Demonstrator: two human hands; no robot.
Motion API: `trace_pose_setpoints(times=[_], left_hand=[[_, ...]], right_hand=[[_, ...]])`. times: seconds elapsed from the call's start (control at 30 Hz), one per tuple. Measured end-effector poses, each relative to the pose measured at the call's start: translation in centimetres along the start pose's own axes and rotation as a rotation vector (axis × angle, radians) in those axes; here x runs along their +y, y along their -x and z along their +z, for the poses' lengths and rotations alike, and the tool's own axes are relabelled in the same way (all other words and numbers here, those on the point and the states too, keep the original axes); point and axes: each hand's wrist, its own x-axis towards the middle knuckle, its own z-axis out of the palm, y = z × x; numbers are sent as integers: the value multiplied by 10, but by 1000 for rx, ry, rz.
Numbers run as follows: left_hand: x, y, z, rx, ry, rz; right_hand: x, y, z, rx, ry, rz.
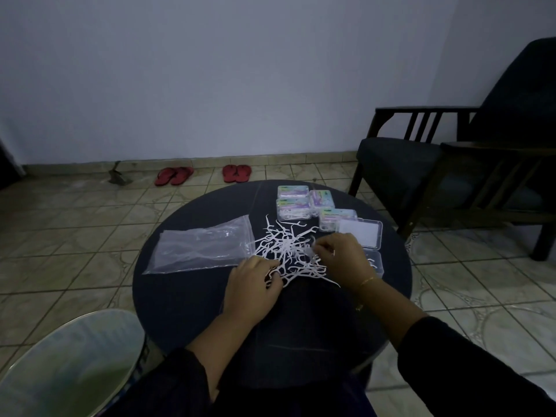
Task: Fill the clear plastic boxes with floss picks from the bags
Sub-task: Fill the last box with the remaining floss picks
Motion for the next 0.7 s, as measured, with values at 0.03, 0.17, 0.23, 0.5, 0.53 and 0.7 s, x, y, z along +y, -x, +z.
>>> trace_pose_setpoints(times=[0.03, 0.17, 0.23, 0.5, 0.53, 0.7], left_hand=[[3, -1, 1, 9, 7, -2], [21, -5, 10, 18, 4, 11], [30, -8, 16, 12, -18, 30], [64, -19, 40, -13, -88, 41], [68, -21, 42, -11, -87, 46], [83, -30, 51, -53, -72, 47]], right_hand=[[0, -1, -5, 7, -130, 62], [6, -1, -21, 17, -427, 279], [13, -1, -29, 78, -501, 342], [45, 5, -46, 193, -594, 464], [48, 6, -46, 189, -611, 483], [66, 11, -35, 142, -430, 489]])
